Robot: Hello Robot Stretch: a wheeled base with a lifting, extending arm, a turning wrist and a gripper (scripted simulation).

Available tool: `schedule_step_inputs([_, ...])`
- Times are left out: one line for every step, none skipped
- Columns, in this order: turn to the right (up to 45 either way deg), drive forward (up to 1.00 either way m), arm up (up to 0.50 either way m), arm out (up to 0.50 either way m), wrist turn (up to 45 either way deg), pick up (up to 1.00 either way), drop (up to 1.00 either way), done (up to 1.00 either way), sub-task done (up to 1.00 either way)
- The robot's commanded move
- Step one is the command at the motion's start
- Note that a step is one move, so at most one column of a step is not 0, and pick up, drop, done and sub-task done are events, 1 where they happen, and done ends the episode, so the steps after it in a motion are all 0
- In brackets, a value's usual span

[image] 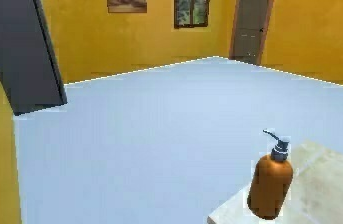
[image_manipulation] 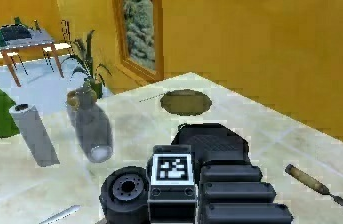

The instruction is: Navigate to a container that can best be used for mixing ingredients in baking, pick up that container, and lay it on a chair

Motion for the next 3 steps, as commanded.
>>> schedule_step_inputs([-30.0,0.0,0.0,0.0,0.0,0.0,0.0,0.0,0.0])
schedule_step_inputs([0.0,0.45,0.0,0.0,0.0,0.0,0.0,0.0,0.0])
schedule_step_inputs([45.0,0.0,0.0,0.0,0.0,0.0,0.0,0.0,0.0])
